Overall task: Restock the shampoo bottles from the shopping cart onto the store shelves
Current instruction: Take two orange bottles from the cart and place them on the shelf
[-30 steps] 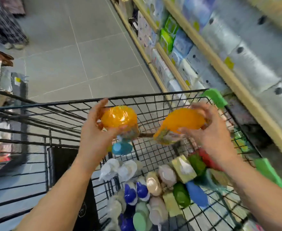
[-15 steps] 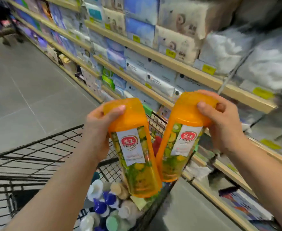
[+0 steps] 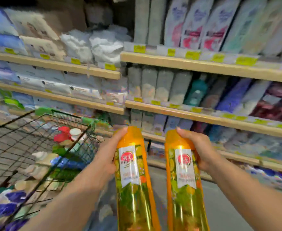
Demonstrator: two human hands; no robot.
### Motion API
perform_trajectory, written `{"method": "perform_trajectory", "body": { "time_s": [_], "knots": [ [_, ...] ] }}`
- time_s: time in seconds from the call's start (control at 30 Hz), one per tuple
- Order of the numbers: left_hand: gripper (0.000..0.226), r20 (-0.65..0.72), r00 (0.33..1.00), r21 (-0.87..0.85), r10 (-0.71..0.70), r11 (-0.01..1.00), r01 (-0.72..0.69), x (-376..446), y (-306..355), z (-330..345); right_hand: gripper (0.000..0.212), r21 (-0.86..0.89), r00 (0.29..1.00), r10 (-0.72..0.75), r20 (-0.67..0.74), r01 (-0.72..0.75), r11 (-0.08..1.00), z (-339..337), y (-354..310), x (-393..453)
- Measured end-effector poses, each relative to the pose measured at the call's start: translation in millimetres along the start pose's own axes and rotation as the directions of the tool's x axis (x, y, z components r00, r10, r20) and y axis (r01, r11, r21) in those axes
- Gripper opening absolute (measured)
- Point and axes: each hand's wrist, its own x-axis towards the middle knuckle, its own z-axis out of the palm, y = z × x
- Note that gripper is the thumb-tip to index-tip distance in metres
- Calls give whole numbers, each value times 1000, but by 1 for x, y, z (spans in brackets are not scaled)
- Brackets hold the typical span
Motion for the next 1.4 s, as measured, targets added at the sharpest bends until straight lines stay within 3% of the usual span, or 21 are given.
{"method": "perform_trajectory", "body": {
  "time_s": [0.1,0.23,0.33,0.5,0.53,0.63,0.77,0.93,1.0,1.07,1.27,1.4],
  "knots": [
    [49,67,993,103,-95,991,87,-4,-42,48,49,63,995,-30,-95,36,997,-59,16,-30],
    [35,136,975,232,-177,962,143,-1,-69,99,30,119,988,2,-153,17,993,-113,20,-55],
    [35,233,943,336,-236,930,150,2,-83,133,35,94,990,23,-140,-10,996,-137,26,-63],
    [65,383,829,458,-408,863,213,4,-126,169,39,122,996,15,-86,-5,992,-180,30,-72],
    [67,404,801,487,-441,845,219,6,-133,172,44,124,998,11,-65,-2,992,-191,30,-75],
    [42,472,681,566,-560,785,252,22,-144,190,76,181,998,46,33,-51,982,-229,33,-78],
    [67,528,577,610,-623,751,253,59,-140,234,92,298,994,73,79,-94,950,-264,36,-65],
    [66,555,642,630,-529,771,90,93,-128,322,102,248,973,-70,-221,126,961,-308,-8,-31],
    [67,600,652,619,-464,786,-11,103,-118,362,86,203,926,-137,-351,218,955,-328,-32,-23],
    [63,693,592,567,-412,818,-94,109,-108,410,66,165,868,-224,-442,324,931,-355,-59,-20],
    [56,830,511,406,-222,869,-284,98,-83,512,45,100,761,-434,-483,540,836,-411,-133,-26],
    [50,847,527,307,-78,880,-362,84,-76,571,39,76,749,-517,-415,594,801,-455,-174,-32]
  ]
}}
